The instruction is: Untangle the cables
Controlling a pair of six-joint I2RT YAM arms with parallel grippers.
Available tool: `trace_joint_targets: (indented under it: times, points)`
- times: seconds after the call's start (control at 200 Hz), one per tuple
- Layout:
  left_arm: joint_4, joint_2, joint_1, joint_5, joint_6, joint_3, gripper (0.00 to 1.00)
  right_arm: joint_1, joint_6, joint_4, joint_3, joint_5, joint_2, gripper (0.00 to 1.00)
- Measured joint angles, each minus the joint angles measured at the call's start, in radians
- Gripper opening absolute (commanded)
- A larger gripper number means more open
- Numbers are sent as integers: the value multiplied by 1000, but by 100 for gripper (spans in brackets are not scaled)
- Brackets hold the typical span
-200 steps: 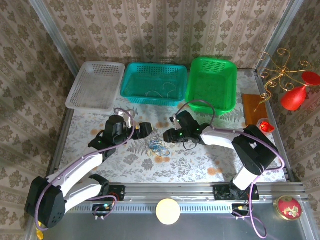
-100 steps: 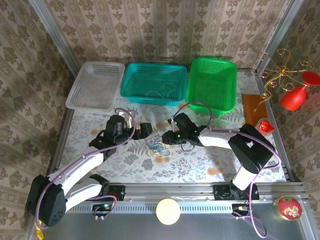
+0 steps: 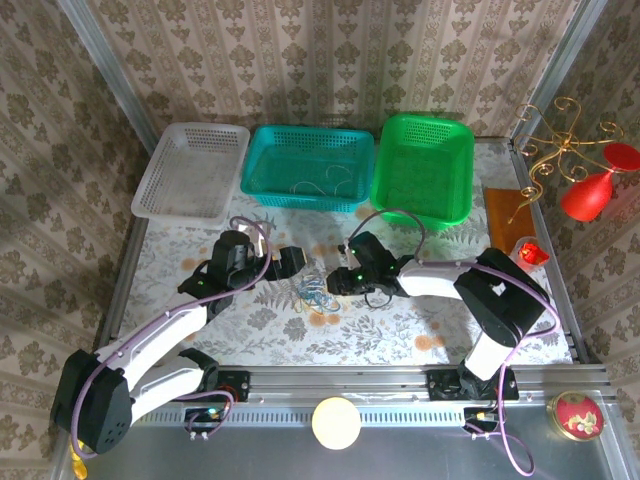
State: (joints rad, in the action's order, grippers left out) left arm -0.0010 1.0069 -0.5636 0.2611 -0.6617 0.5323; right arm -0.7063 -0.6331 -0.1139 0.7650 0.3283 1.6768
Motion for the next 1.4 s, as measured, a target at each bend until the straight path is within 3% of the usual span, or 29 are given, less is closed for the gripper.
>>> trace_joint_targets:
  times: [0.245, 0.595, 1.1, 1.4]
  points:
    - [-11, 0, 0, 0, 1, 0, 100, 0, 0, 12, -38, -4, -109, 38]
    - [-14, 9, 0, 1, 3, 8, 100, -6, -10, 5, -74, -8, -140, 36]
    - [-14, 9, 0, 1, 3, 8, 100, -8, 40, 60, 16, -103, -76, 46]
    - [-14, 9, 0, 1, 3, 8, 100, -14, 74, 79, 100, -135, 28, 45]
